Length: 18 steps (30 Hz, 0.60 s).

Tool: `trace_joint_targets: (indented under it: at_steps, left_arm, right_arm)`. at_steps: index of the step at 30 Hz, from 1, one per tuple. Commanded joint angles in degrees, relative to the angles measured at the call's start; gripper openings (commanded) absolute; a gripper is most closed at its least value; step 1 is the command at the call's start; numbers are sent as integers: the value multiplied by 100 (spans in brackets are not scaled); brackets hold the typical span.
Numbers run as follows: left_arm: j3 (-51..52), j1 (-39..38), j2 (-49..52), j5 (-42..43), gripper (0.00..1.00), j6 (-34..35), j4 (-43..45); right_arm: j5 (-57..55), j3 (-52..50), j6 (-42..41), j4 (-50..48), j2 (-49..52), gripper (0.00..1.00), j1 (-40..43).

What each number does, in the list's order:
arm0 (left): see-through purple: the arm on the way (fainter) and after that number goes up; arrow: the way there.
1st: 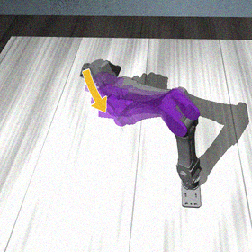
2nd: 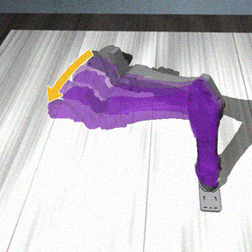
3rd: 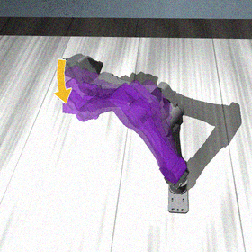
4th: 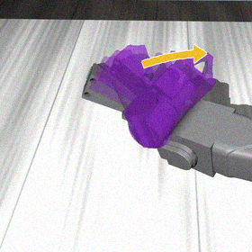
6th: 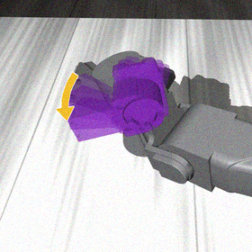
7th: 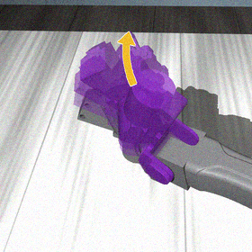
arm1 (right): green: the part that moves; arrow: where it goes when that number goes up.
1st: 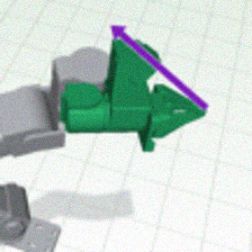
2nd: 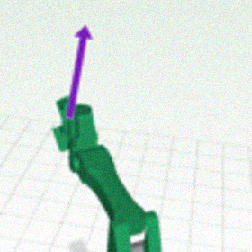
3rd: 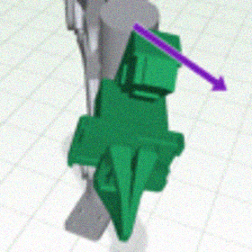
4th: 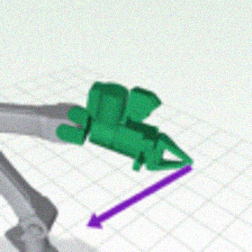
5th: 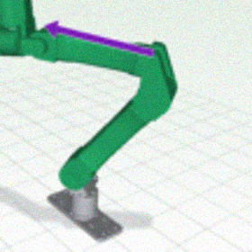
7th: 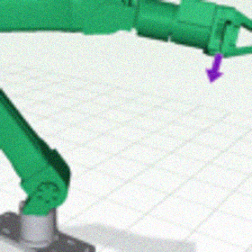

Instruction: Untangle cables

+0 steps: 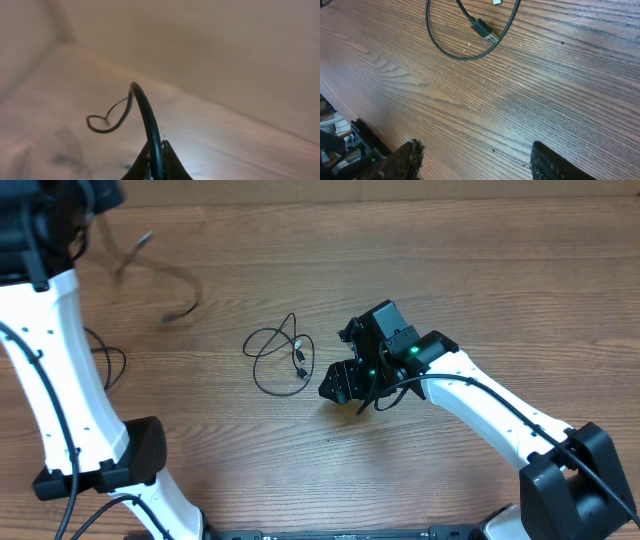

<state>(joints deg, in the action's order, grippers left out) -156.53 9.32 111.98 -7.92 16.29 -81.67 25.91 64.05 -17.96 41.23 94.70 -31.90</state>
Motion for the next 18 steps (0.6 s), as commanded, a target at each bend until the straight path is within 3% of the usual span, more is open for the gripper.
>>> trace_joint_targets:
  at_steps: [1, 9, 18]
  left_arm:
    - [-70, 466, -22, -1322, 4, 107, -341]
    - [52, 1451, 24, -1491, 4, 520, -658]
    - [922, 1768, 26, -1506, 4, 693, -448]
  right_arm:
    - [-63, 2, 46, -11, -7, 68, -28]
    - [-63, 2, 46, 44, -7, 68, -28]
    - [-61, 2, 44, 90, -7, 67, -28]
